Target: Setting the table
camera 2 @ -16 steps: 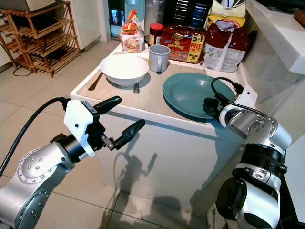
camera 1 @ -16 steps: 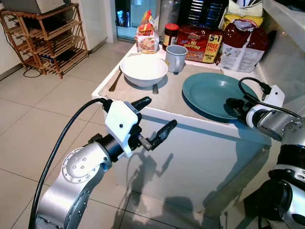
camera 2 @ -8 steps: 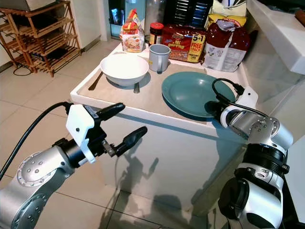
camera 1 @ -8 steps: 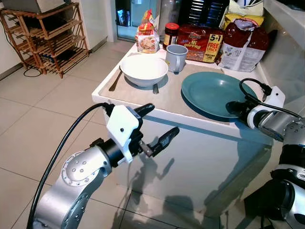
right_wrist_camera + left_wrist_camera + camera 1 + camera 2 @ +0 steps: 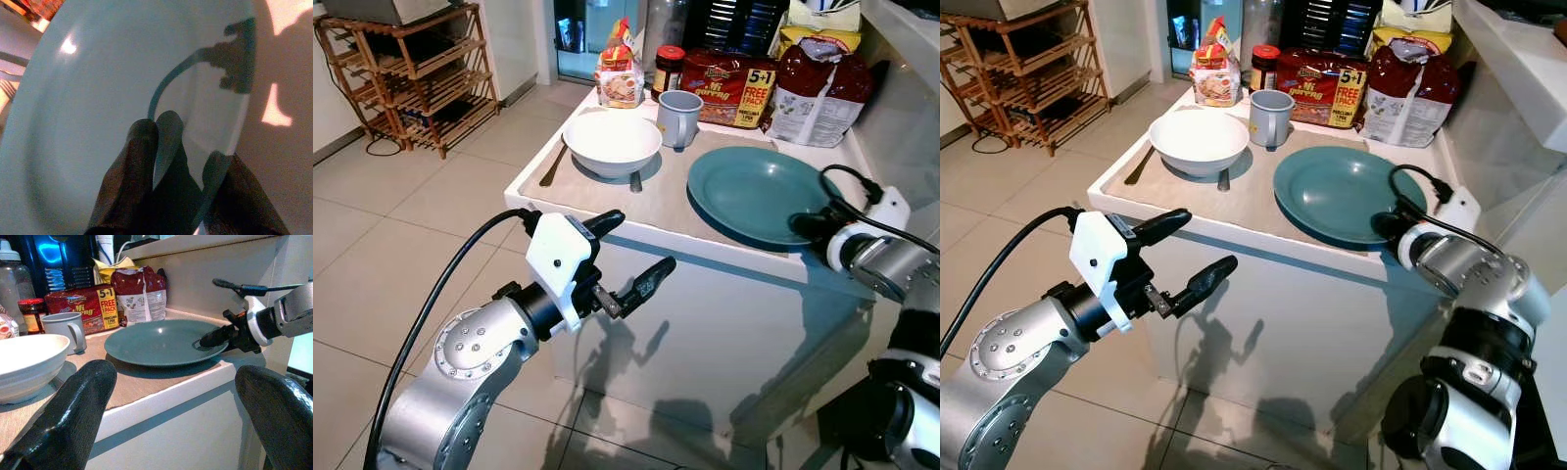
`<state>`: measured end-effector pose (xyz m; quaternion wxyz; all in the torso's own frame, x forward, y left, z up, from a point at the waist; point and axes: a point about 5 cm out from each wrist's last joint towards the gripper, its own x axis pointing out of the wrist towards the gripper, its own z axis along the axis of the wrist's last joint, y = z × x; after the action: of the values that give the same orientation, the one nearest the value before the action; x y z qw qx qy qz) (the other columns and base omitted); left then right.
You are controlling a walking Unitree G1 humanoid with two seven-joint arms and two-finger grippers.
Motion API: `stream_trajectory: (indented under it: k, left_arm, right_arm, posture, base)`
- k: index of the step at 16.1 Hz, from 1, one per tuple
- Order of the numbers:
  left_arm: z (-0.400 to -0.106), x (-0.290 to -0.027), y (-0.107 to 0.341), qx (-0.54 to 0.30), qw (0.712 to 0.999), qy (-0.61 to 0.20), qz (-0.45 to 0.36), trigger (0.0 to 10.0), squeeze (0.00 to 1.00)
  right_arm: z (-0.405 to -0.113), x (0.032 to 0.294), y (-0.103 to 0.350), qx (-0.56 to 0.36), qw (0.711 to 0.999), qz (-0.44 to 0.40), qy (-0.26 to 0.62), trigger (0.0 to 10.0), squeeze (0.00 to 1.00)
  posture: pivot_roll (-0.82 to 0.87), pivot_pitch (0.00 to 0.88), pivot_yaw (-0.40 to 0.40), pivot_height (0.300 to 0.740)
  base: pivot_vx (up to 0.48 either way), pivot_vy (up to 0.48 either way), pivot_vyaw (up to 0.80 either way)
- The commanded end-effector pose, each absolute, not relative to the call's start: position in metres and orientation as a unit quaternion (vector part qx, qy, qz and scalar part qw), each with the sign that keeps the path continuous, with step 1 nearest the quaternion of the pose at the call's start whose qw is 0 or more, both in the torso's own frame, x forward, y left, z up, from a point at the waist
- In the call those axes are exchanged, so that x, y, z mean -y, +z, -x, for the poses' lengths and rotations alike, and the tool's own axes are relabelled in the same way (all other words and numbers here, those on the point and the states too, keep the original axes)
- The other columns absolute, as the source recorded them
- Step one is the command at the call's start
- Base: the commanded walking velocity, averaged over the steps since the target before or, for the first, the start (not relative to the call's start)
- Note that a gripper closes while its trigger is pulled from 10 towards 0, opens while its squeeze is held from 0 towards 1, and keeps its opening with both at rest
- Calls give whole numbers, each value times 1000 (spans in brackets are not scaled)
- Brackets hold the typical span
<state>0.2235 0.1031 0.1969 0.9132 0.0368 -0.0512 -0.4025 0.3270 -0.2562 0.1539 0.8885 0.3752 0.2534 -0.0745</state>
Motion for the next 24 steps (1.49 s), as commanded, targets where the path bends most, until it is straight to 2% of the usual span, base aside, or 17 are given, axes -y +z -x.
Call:
stream_trajectory:
  k: [1,7,9,11,14,15,16,17,18,19,20,24]
  left_arm:
    - [-225,-101,199,53,913,-403,-36,10000,0]
    - [-230,-103,200,61,919,-388,-34,10000,0]
    - [-236,-115,203,77,943,-321,-42,10000,0]
    - [-244,-133,204,87,965,-243,-44,10000,0]
    - [-236,-146,214,110,963,-245,-15,10000,0]
    - [-235,-147,215,113,962,-249,-18,10000,0]
    - [-234,-147,215,117,961,-251,-27,10000,0]
    - [-233,-147,214,116,959,-257,-30,10000,0]
    - [-233,-147,214,116,959,-257,-30,10000,0]
    - [-230,-146,210,109,955,-275,-39,10000,0]
    - [-228,-146,209,105,952,-284,-44,10000,0]
    - [-218,-158,199,75,947,-306,-68,10000,0]
  right_arm:
    - [-319,258,149,-262,885,-376,-84,0,0]
    - [-312,257,149,-246,877,-403,-92,0,0]
    - [-305,247,167,-182,872,-454,-14,0,0]
    - [-296,238,178,-147,878,-451,61,0,0]
    - [-267,229,201,-70,898,-394,185,0,0]
    - [-264,230,209,-41,903,-379,197,0,0]
    - [-260,231,220,3,913,-352,207,2157,0]
    - [-256,228,229,40,920,-318,226,10000,0]
    - [-256,228,229,40,920,-318,226,10000,0]
    - [-245,216,235,62,920,-252,292,10000,0]
    - [-238,209,234,54,914,-231,329,10000,0]
    - [-213,193,211,-43,884,-167,435,10000,0]
  posture:
    - [-2,0,-61,740]
    - [-2,0,-71,740]
    - [8,0,-82,740]
    - [6,0,-78,740]
    - [-1,0,-73,740]
    - [-2,0,-73,740]
    - [-2,0,-73,740]
    - [-5,0,-70,740]
    - [-5,0,-70,740]
    - [-4,0,-71,740]
    - [-4,0,-71,740]
    - [-3,0,-74,740]
  base:
    - [0,0,0]
    - [0,0,0]
    - [0,0,0]
    - [0,0,0]
    - [0,0,0]
    - [0,0,0]
    - [0,0,0]
    - [0,0,0]
    - [0,0,0]
    - [0,-480,0]
    - [0,-480,0]
    - [0,-480,0]
